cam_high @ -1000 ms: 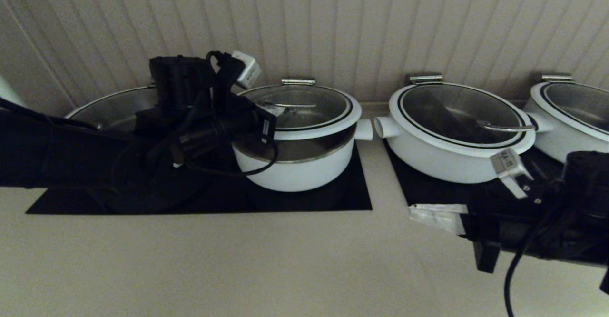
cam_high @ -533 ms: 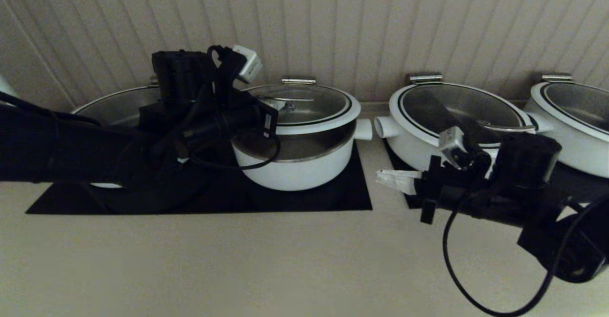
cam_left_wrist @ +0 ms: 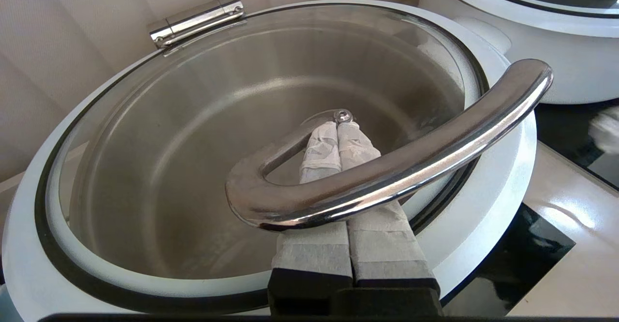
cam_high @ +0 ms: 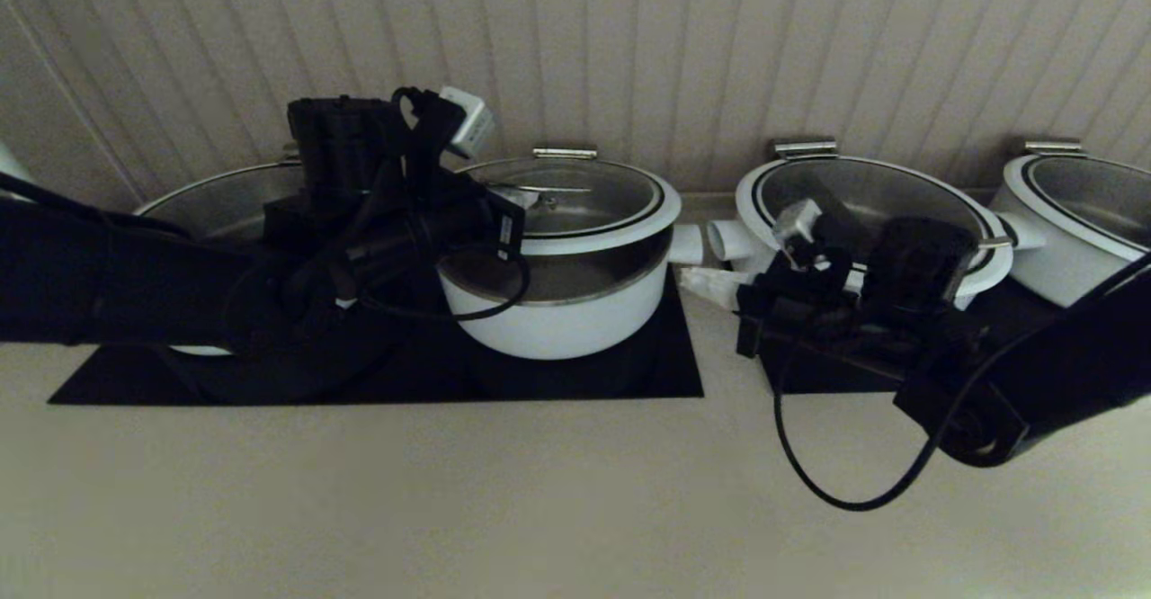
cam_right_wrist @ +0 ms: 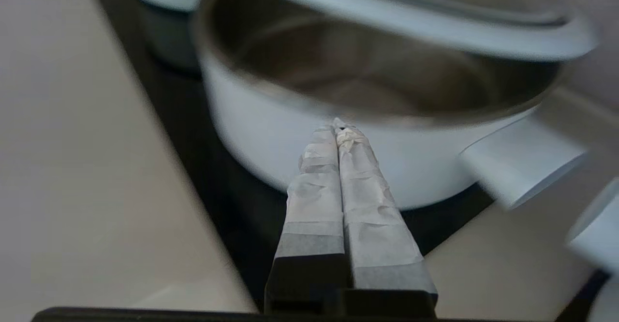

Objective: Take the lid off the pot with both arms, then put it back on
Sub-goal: Hold the pot lid with the right arm

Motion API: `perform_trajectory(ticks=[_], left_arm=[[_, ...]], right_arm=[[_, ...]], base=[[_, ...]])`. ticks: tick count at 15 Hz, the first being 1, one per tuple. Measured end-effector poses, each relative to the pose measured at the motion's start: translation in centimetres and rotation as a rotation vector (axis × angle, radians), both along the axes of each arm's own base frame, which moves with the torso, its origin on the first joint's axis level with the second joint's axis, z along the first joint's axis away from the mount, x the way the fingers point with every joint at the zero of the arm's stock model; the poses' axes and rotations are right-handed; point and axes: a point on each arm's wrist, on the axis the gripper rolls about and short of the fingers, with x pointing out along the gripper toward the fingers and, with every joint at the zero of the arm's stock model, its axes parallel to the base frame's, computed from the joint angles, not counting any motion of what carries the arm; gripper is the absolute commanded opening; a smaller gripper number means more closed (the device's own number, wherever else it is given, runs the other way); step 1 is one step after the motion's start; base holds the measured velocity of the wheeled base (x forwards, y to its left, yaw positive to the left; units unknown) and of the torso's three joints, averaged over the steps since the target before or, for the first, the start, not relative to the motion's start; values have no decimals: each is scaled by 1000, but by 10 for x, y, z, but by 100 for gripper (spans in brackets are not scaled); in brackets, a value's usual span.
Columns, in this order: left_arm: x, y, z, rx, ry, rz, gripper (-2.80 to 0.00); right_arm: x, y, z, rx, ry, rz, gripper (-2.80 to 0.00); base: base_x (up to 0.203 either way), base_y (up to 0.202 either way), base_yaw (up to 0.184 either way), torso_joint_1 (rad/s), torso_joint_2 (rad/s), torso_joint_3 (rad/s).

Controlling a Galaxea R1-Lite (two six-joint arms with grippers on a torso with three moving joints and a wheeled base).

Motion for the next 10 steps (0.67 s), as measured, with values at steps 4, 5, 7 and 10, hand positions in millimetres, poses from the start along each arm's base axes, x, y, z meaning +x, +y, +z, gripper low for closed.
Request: perform_trajectory(ticks=[4,5,7,10], left_arm=[[0,0,0,0,0,0,-280],[0,0,0,0,0,0,-280],[0,0,0,1,-1,4,-280],[0,0,1,-2,-3,11,-280]], right_arm=[[16,23,3,29,-44,-43,-280],[18,32,3,52,-51,-51,-280],[22,49,4,106,-61,-79,-280],[29,64,2,138,-78,-123,-280]], base=[[0,0,0,0,0,0],[0,0,0,0,0,0],[0,0,0,0,0,0],[0,0,0,0,0,0]])
